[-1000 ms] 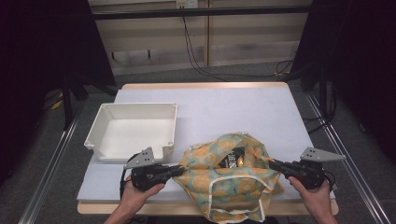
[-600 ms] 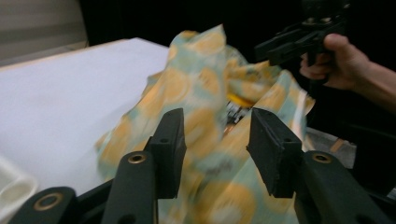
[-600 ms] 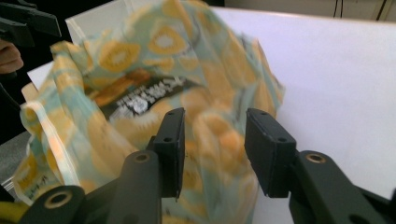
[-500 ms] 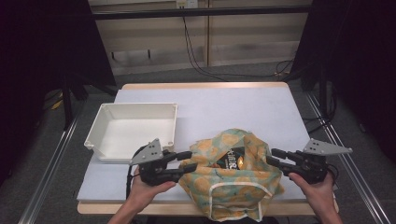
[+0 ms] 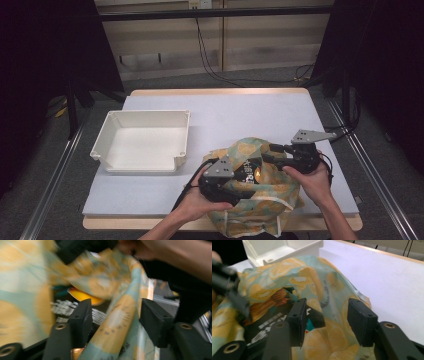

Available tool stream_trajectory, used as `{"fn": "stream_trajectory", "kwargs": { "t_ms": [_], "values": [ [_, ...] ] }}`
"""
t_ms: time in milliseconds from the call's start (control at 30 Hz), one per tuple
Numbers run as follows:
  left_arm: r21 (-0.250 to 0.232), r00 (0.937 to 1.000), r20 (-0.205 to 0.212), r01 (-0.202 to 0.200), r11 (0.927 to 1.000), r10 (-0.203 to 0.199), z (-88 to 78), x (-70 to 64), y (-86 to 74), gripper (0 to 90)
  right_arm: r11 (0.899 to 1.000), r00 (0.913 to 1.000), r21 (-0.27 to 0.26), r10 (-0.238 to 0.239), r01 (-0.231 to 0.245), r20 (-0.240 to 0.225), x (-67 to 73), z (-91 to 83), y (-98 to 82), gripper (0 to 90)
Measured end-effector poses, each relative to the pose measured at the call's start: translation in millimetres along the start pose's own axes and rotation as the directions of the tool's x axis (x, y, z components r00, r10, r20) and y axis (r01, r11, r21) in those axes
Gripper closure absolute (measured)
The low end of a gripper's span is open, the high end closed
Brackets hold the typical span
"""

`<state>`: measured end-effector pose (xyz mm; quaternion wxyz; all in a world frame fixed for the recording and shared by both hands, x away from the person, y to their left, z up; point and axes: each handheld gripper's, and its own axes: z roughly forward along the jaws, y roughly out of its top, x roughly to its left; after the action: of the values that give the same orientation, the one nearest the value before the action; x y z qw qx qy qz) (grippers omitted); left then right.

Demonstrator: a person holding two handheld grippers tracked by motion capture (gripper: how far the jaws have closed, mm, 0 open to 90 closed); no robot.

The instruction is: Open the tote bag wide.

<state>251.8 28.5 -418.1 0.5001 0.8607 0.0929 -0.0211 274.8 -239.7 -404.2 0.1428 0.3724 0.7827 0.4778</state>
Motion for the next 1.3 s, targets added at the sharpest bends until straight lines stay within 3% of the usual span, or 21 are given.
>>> {"fn": "stream_trajectory", "kwargs": {
  "t_ms": [33,67,167,233,267,300,333,367,467,500,533,600,633,767,800,900,933,1067,1100,1267,1300],
  "values": [
    [0.017,0.9994,0.022,-0.027,0.9995,0.027,2.6,-2.7,-1.2,60.7,1.000,1.0000,0.022,-0.001,0.001,0.009,-4.5,7.3,0.1,49.0],
    [0.021,0.9984,0.034,-0.046,0.9987,0.046,3.6,-6.2,-2.2,60.7,1.000,1.0000,0.022,-0.001,0.001,0.009,-4.5,7.3,0.1,49.0],
    [0.020,0.9913,0.089,-0.099,0.9949,0.097,4.5,-18.0,-3.7,87.6,0.997,0.9999,0.070,0.012,-0.012,0.002,-12.8,22.0,-2.4,49.0],
    [0.020,0.9852,0.094,-0.146,0.9891,0.143,5.8,-31.4,-4.1,89.6,0.996,0.9998,0.085,0.018,-0.018,0.007,-15.5,27.3,-2.9,51.7],
    [0.020,0.9852,0.094,-0.146,0.9891,0.143,5.8,-31.4,-4.1,89.8,0.996,0.9997,0.090,0.025,-0.025,0.007,-17.6,29.8,-3.0,54.8],
    [0.021,0.9808,0.085,-0.178,0.9838,0.176,7.8,-39.0,-4.5,90.0,0.995,0.9995,0.090,0.031,-0.032,0.010,-20.0,32.0,-3.0,57.1],
    [0.021,0.9808,0.085,-0.178,0.9838,0.176,7.8,-39.0,-4.5,90.0,0.995,0.9995,0.090,0.031,-0.032,0.010,-20.0,32.0,-3.0,57.1],
    [0.006,0.9775,0.076,-0.197,0.9803,0.196,10.1,-45.8,-5.6,90.0,0.995,0.9988,0.090,0.050,-0.050,0.002,-25.8,36.0,-2.0,71.5],
    [-0.006,0.9753,0.082,-0.206,0.9786,0.205,12.3,-53.5,-7.0,90.0,0.995,0.9978,0.077,0.066,-0.066,-0.001,-32.0,39.6,0.1,80.9],
    [-0.004,0.9698,0.092,-0.227,0.9740,0.226,14.5,-58.2,-8.0,90.0,0.994,0.9972,0.077,0.075,-0.074,-0.010,-35.3,41.6,1.6,86.0],
    [-0.003,0.9693,0.095,-0.228,0.9737,0.227,16.2,-60.9,-8.9,90.0,0.994,0.9969,0.070,0.079,-0.079,0.003,-40.4,45.2,3.9,89.1],
    [0.004,0.9630,0.121,-0.243,0.9699,0.241,20.9,-65.7,-11.9,90.0,0.993,0.9949,0.067,0.100,-0.100,0.003,-47.9,49.6,6.1,90.0],
    [0.018,0.9596,0.110,-0.262,0.9648,0.259,26.5,-70.6,-16.0,90.0,0.990,0.9913,0.059,0.131,-0.131,0.016,-56.8,54.7,6.8,90.0],
    [0.049,0.9540,0.130,-0.279,0.9592,0.270,39.7,-78.2,-25.2,90.0,0.986,0.9872,0.062,0.156,-0.158,0.033,-68.8,63.0,5.7,90.0],
    [0.066,0.9508,0.126,-0.293,0.9538,0.283,41.7,-77.7,-25.7,90.0,0.983,0.9847,0.066,0.167,-0.170,0.050,-74.7,68.5,4.7,90.0],
    [0.071,0.9510,0.119,-0.295,0.9529,0.285,45.0,-75.2,-27.0,90.0,0.981,0.9819,0.059,0.180,-0.184,0.059,-79.7,73.1,4.7,90.0],
    [0.064,0.9554,0.115,-0.281,0.9577,0.272,47.2,-73.4,-28.9,90.0,0.981,0.9812,0.055,0.183,-0.186,0.062,-81.4,75.1,5.2,90.0],
    [0.103,0.9577,0.095,-0.281,0.9541,0.272,58.4,-60.2,-38.8,90.0,0.979,0.9782,0.062,0.190,-0.196,0.083,-89.6,90.4,7.3,90.0],
    [0.102,0.9611,0.085,-0.271,0.9573,0.263,60.9,-55.2,-40.5,90.0,0.980,0.9786,0.068,0.182,-0.189,0.096,-90.9,94.4,7.3,90.0],
    [0.152,0.9547,0.025,-0.297,0.9427,0.296,66.9,-39.8,-40.8,90.0,0.976,0.9694,0.047,0.203,-0.211,0.139,-98.8,110.2,3.5,90.0],
    [0.152,0.9588,0.020,-0.283,0.9470,0.283,68.7,-35.7,-41.7,90.0,0.976,0.9694,0.047,0.203,-0.211,0.139,-98.8,110.2,3.5,90.0]
  ]
}}
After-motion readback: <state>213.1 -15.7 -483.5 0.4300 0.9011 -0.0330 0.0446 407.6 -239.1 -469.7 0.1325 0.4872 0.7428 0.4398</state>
